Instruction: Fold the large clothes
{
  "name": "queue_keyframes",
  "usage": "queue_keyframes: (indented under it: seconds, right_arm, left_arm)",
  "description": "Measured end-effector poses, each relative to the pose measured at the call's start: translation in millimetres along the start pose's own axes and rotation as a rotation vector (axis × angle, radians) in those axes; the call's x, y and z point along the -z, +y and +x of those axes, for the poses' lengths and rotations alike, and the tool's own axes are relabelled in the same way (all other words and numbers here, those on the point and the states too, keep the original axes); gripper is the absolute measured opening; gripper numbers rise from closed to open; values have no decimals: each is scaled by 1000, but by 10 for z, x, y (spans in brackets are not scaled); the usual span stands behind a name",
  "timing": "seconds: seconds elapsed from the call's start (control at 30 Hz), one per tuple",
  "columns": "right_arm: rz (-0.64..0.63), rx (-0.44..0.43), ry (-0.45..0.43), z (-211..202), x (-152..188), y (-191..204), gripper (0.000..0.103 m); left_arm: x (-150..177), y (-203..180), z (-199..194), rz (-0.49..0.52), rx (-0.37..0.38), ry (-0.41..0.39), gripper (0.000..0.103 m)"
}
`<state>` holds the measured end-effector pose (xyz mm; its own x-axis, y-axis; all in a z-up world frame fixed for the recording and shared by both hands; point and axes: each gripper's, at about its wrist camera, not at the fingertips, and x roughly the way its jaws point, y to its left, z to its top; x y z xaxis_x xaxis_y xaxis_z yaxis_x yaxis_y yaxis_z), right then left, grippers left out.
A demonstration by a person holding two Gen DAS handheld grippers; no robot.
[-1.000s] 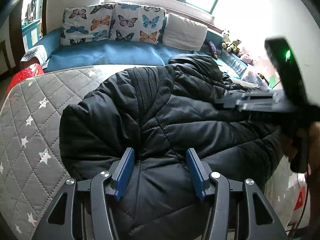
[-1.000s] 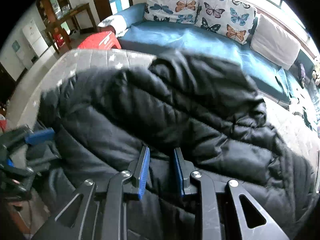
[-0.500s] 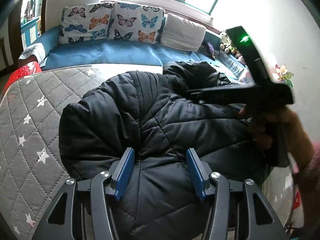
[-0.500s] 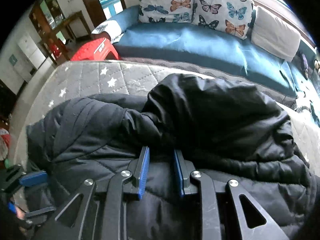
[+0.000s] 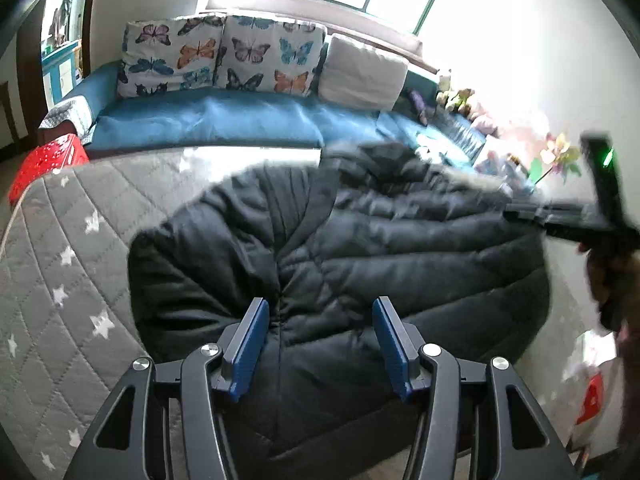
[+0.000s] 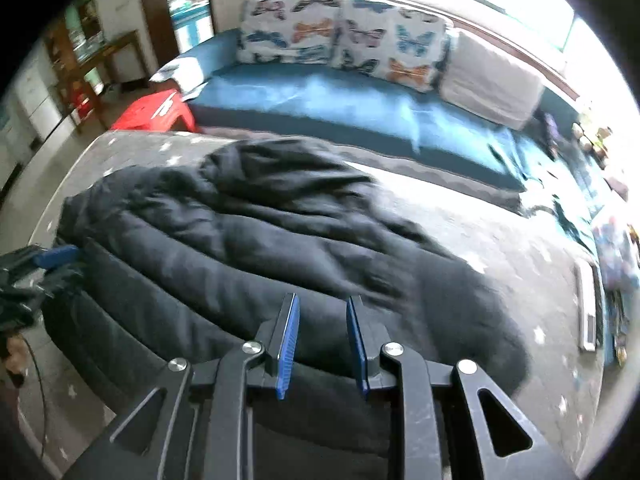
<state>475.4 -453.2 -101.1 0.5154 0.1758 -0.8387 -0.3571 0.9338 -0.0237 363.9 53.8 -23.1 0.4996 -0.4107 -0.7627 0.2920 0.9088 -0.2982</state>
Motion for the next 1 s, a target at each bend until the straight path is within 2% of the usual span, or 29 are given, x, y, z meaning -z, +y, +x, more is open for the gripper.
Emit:
queue_keyframes:
  seconds: [0.07,0.13,0.27,0.47,0.57,0.67,0.77,0.83,0.9,0.97,1.0]
  right_arm:
    - [53,2,-13,-28,-16,-195,27]
    - [87,-7,-22,-25,-24,-318,27]
    - [104,-16,-24,71,-20,-410,27]
    - [151,-48,42,477,160,-585,27]
    - [181,-74,34,638,224,-637,27]
    - [171,-74,11,576,235,-648,27]
    - [146,-60,-63,355,274,-629,27]
    - [167,-72,-97,217,340,-645,28]
    - [178,-80,-126,80,405,-683,36]
    - [176,-83,-152,-40,494,-717,65]
    - [179,-83,-157,-60,518,-727,68]
  left_arm:
    - [-131,39,-191,-3,-3,-62,58]
    - [-234,116,-257,-13,-26,-82,58]
    - [-346,437,-94,-76,-77,-38,58]
    - [-168,756,312,-155,-57,41,58]
    - [-120,783,402,-156,-66,41,58]
    - [-86,774,413,-157,-82,37,58]
    - [-78,625,346,-132,-124,12,58]
    - [-68,548,271,-111,-150,-5,63]
    - [-63,474,180,-99,-161,-19,76]
    - [-33,398,86,-81,-177,-38,82]
    - [-16,351,39,-66,-190,-48,83]
